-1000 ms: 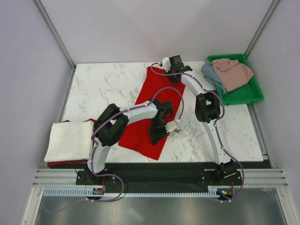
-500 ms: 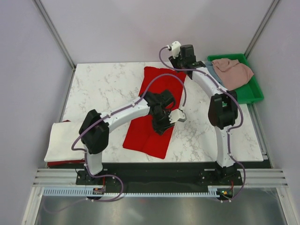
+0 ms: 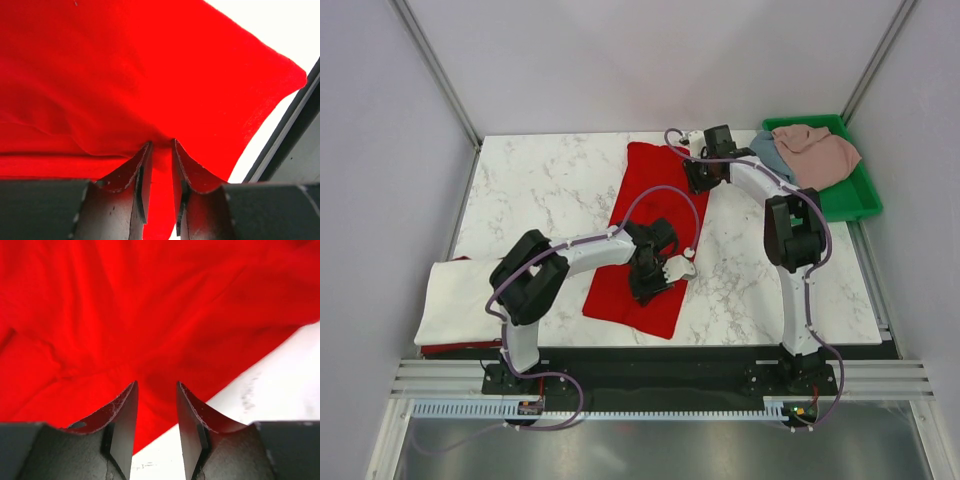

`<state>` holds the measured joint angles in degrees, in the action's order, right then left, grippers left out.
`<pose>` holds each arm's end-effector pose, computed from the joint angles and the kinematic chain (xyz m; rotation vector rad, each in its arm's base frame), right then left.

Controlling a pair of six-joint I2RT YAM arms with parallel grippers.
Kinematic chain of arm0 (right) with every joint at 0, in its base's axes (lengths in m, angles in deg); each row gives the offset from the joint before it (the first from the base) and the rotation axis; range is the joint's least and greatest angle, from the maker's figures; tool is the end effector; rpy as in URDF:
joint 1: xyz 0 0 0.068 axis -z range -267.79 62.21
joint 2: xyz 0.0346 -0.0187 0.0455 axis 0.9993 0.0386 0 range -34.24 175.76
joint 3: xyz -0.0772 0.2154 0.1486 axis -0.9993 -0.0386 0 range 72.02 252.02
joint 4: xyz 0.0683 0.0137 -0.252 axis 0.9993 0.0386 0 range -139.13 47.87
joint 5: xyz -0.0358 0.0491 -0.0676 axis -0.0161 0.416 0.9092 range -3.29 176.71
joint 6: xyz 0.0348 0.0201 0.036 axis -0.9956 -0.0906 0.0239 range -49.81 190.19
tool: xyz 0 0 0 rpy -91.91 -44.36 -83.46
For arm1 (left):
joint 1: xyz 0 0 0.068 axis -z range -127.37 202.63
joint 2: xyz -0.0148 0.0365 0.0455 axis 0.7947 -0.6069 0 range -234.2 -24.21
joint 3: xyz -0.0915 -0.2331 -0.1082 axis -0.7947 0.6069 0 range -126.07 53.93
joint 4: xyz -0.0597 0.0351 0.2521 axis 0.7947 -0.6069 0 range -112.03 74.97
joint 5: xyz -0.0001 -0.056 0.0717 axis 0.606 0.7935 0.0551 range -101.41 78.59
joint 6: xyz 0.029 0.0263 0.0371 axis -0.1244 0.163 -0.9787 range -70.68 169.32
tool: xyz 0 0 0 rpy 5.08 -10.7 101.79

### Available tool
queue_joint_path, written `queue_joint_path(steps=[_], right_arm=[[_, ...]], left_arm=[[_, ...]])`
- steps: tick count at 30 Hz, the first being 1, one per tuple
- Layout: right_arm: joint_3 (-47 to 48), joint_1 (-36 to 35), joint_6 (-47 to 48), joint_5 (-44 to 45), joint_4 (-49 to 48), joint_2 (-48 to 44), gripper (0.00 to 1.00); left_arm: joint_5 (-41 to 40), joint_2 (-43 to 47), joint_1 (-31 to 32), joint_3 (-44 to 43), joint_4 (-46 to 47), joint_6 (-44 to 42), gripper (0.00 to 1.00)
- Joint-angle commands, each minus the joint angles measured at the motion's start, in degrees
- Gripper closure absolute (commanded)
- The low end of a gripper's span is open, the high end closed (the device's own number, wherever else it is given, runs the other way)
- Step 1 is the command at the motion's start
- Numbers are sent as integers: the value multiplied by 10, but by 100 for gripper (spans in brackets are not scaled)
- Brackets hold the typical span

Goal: Fold and stack the t-shirts
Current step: Fold the tshirt

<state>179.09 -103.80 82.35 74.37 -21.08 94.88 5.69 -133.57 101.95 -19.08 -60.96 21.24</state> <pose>0.4843 0.1468 0.1983 -0.6860 2.3411 0.2931 0.2235 -0.2761 0.1585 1.9164 2.3431 -0.4849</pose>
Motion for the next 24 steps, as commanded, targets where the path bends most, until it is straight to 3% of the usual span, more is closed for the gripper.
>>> queue_joint_path(steps=[1, 9, 13, 17, 20, 23, 24], right_arm=[[5, -2, -7, -21, 19, 17, 56], [75, -1, 15, -13, 37, 102, 55], [181, -2, 15, -10, 70, 164, 54], [227, -5, 10, -18, 63, 192, 53], [240, -8, 1, -15, 59, 193, 52], [215, -5, -1, -1, 61, 150, 52], [204, 1, -5, -1, 60, 131, 52]], left_arm=[[13, -26, 2, 22, 73, 18, 70], [43, -75, 12, -21, 94, 64, 70], [50, -101, 24, -48, 94, 80, 70], [58, -99, 38, -51, 93, 91, 69], [61, -82, 42, -47, 92, 100, 69], [27, -4, 39, -30, 99, 123, 64], [12, 60, 37, -21, 103, 131, 61]])
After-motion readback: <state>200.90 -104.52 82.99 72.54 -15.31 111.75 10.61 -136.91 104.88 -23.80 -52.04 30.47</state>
